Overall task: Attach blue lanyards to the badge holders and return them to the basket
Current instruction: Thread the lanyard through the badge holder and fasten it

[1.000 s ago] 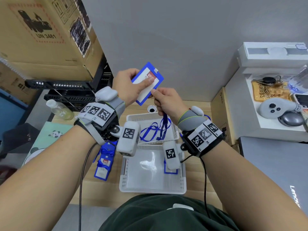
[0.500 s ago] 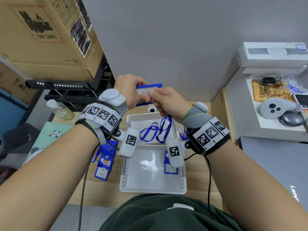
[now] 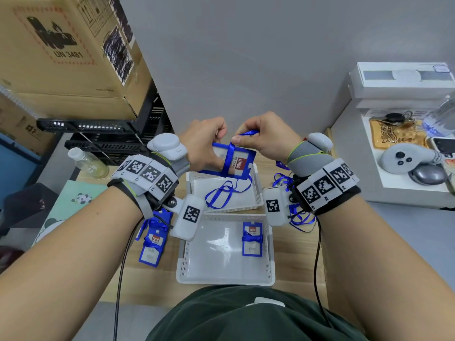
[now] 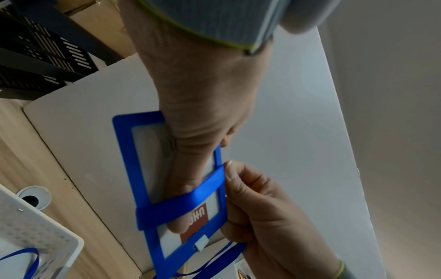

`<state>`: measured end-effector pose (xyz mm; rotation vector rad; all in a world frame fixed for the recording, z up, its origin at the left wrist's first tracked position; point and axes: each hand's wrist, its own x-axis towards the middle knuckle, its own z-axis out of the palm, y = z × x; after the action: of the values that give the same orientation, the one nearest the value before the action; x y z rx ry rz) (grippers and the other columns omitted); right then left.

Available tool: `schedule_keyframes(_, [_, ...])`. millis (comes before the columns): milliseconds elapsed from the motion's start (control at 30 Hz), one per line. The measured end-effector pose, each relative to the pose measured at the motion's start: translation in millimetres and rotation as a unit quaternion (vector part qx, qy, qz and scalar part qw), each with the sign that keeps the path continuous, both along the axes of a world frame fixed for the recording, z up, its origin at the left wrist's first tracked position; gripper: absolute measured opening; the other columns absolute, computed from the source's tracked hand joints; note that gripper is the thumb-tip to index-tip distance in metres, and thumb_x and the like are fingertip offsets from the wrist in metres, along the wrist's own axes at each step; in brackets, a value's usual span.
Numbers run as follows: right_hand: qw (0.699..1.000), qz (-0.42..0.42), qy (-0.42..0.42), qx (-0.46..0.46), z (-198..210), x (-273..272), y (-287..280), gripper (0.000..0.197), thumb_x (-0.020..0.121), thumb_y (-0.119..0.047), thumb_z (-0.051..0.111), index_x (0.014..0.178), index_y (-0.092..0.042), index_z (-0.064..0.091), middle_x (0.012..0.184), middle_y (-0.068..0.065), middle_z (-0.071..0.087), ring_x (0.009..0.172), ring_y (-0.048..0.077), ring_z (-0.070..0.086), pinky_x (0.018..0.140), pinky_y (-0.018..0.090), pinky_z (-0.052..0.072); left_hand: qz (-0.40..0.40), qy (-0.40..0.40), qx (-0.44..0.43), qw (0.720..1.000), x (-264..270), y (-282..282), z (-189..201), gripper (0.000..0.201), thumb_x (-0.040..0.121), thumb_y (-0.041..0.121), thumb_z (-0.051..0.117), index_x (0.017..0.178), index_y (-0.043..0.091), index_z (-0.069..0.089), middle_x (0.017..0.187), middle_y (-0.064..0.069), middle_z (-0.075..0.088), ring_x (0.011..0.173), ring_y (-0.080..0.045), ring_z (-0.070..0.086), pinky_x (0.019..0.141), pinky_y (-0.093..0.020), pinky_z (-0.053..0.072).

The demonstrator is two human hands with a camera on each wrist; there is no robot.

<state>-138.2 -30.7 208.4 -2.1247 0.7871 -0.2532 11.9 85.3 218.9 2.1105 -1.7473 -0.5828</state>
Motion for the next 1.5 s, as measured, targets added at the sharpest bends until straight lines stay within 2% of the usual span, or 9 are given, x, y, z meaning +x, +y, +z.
schedule_keyframes(133, [1.0, -0.001, 0.0, 0.027, -1, -2, -6, 0.013, 0.089, -0.032, 0.069, 0.084, -0.021, 0.074, 0.063, -0.005, 0.058, 0.063, 0.009, 0.047, 0.063, 0.027, 0.041, -0.024, 0.023, -0.01, 0.999, -5, 3, 10, 0.071, 0.049, 0.04, 0.092, 0.083, 0.019, 0.034, 0.073, -0.005, 0.061, 0.064, -0.025, 0.053, 0.058, -0.041, 0.048])
schedule_keyframes(333, [0.992, -0.036, -0.006, 0.119, -12, -4, -14, 0.02, 0.092, -0.029, 0.066, 0.073, -0.023, 0.07, 0.066, 0.004, 0.06, 0.061, 0.015, 0.049, 0.059, 0.027, 0.038, -0.037, 0.091, -0.042, 0.994, -14, 5, 20, 0.058, 0.055, 0.036, 0.092, 0.102, 0.034, 0.058, 0.065, 0.0, 0.069, 0.059, -0.015, 0.063, 0.058, -0.029, 0.053])
schedule_keyframes(533, [0.981, -0.071, 0.031, 0.175, -37, -11, -9, 0.024, 0.092, -0.005, 0.058, 0.077, -0.022, 0.065, 0.069, -0.004, 0.065, 0.053, 0.002, 0.056, 0.054, 0.019, 0.045, 0.019, 0.134, -0.028, 0.99, -12, 1, 25, 0.018, 0.065, 0.038, 0.086, 0.078, 0.032, 0.075, 0.066, 0.005, 0.07, 0.054, -0.007, 0.058, 0.049, -0.023, 0.048])
schedule_keyframes(667, [0.984, -0.057, 0.022, 0.168, -46, -11, -3, 0.019, 0.09, -0.017, 0.067, 0.11, -0.017, 0.064, 0.092, -0.008, 0.066, 0.081, 0.001, 0.058, 0.068, 0.02, 0.045, 0.041, 0.133, -0.025, 0.99, -8, -1, 17, 0.028, 0.07, 0.043, 0.082, 0.087, 0.021, 0.078, 0.076, -0.006, 0.073, 0.069, -0.026, 0.066, 0.062, -0.038, 0.056])
schedule_keyframes(767, [0.986, -0.015, -0.009, 0.168, -42, -11, 4, 0.024, 0.091, -0.005, 0.064, 0.113, -0.014, 0.062, 0.088, -0.009, 0.064, 0.078, -0.002, 0.056, 0.066, 0.009, 0.046, 0.061, 0.148, -0.021, 0.987, -6, -2, 14, 0.028, 0.072, 0.043, 0.08, 0.086, 0.019, 0.078, 0.077, -0.005, 0.074, 0.072, -0.025, 0.068, 0.067, -0.042, 0.057])
schedule_keyframes(900, [0.976, 0.031, -0.032, 0.212, -43, -7, 12, 0.034, 0.084, 0.0, 0.067, 0.116, -0.009, 0.062, 0.112, 0.014, 0.067, 0.101, 0.019, 0.06, 0.097, 0.043, 0.05, 0.097, 0.182, -0.032, 0.978, -4, -4, 13, 0.026, 0.073, 0.041, 0.08, 0.079, 0.016, 0.075, 0.069, -0.007, 0.071, 0.058, -0.017, 0.061, 0.056, -0.03, 0.052])
schedule_keyframes(1033, [0.95, 0.082, -0.099, 0.285, -43, -1, 23, 0.047, 0.085, -0.014, 0.071, 0.129, -0.012, 0.056, 0.127, 0.002, 0.065, 0.122, 0.017, 0.057, 0.107, 0.038, 0.044, 0.129, 0.228, -0.042, 0.964, -1, -5, 15, 0.015, 0.074, 0.036, 0.08, 0.078, 0.022, 0.073, 0.062, 0.01, 0.07, 0.058, -0.004, 0.065, 0.054, -0.018, 0.052])
schedule_keyframes(1367, [0.948, 0.089, -0.154, 0.263, -39, 8, 29, 0.022, 0.095, -0.007, 0.059, 0.117, -0.006, 0.059, 0.097, 0.004, 0.072, 0.093, 0.015, 0.07, 0.082, 0.024, 0.054, 0.161, 0.266, -0.052, 0.949, 8, -5, 14, 0.015, 0.075, 0.037, 0.079, 0.08, 0.024, 0.073, 0.069, 0.004, 0.073, 0.063, -0.009, 0.069, 0.06, -0.025, 0.058])
schedule_keyframes(1500, [0.941, 0.077, -0.132, 0.302, -41, 11, 32, 0.019, 0.103, -0.009, 0.042, 0.101, -0.003, 0.06, 0.065, 0.006, 0.059, 0.059, 0.023, 0.056, 0.073, 0.041, 0.055, 0.201, 0.248, -0.082, 0.944, 15, -8, 8, 0.022, 0.073, 0.04, 0.08, 0.084, 0.021, 0.075, 0.081, -0.006, 0.075, 0.072, -0.017, 0.069, 0.074, -0.04, 0.059])
